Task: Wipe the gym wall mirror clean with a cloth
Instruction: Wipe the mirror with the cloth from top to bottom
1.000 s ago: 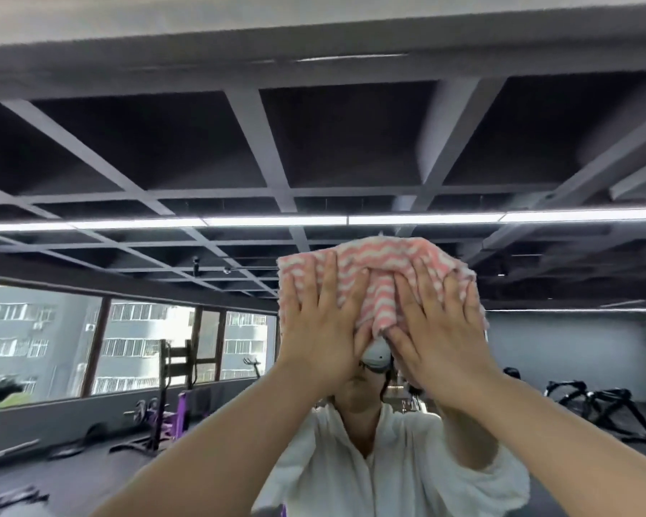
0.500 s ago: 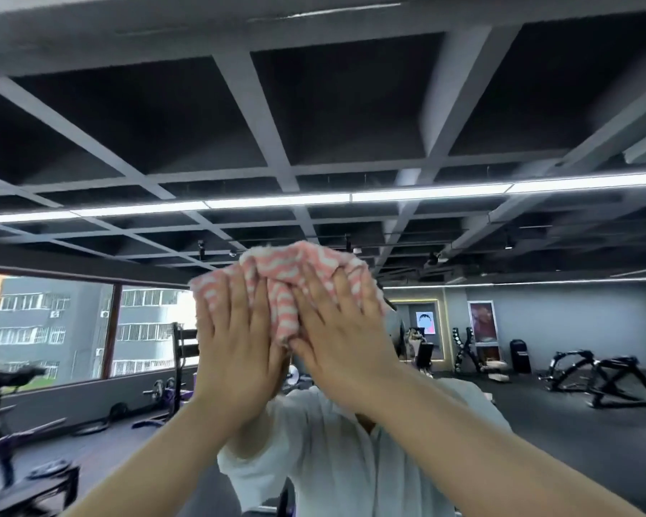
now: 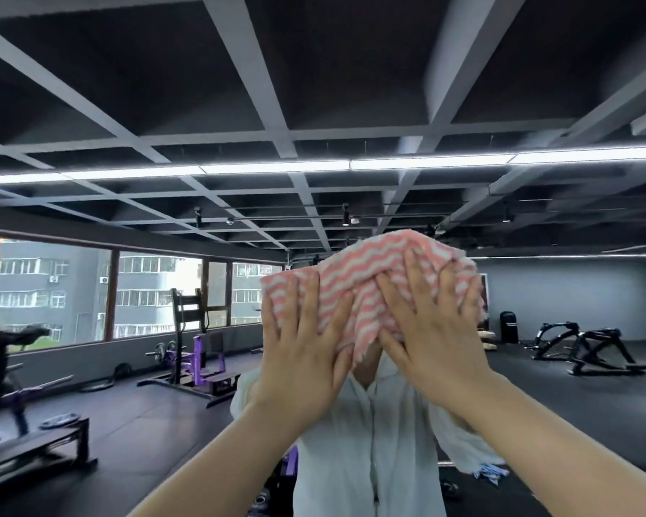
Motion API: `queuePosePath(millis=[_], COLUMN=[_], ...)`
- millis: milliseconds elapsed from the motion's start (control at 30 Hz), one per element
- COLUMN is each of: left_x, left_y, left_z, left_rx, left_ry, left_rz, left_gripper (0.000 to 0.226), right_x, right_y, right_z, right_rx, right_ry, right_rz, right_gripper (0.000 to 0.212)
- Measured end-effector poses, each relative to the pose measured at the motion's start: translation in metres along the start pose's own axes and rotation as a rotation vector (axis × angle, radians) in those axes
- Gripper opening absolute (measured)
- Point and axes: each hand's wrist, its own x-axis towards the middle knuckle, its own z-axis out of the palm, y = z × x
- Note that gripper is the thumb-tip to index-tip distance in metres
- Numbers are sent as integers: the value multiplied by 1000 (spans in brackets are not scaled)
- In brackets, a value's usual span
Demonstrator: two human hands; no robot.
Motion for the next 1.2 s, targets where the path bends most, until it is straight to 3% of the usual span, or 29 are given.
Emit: queuePosePath(millis=[267,633,967,1200], left_x=[-58,-219,-367,-444], left_y=[-41,-118,-253,-295], left_z=[6,-6,-14,-24], left_rx=[21,-24,52,21], left_ry=[4,-258,-300,-473], left_rz=[-50,-6,212,174], left_gripper=[61,60,53,53], right_x=[0,-89,-146,-183], right_y=[-80,-207,-365,-444], right_z=[17,53,92,107], right_rx=[143,140,112,17], right_ry=[142,-31,-28,-211], right_rz=[-186,-410,-429,-582], right_gripper=[66,65,62,66])
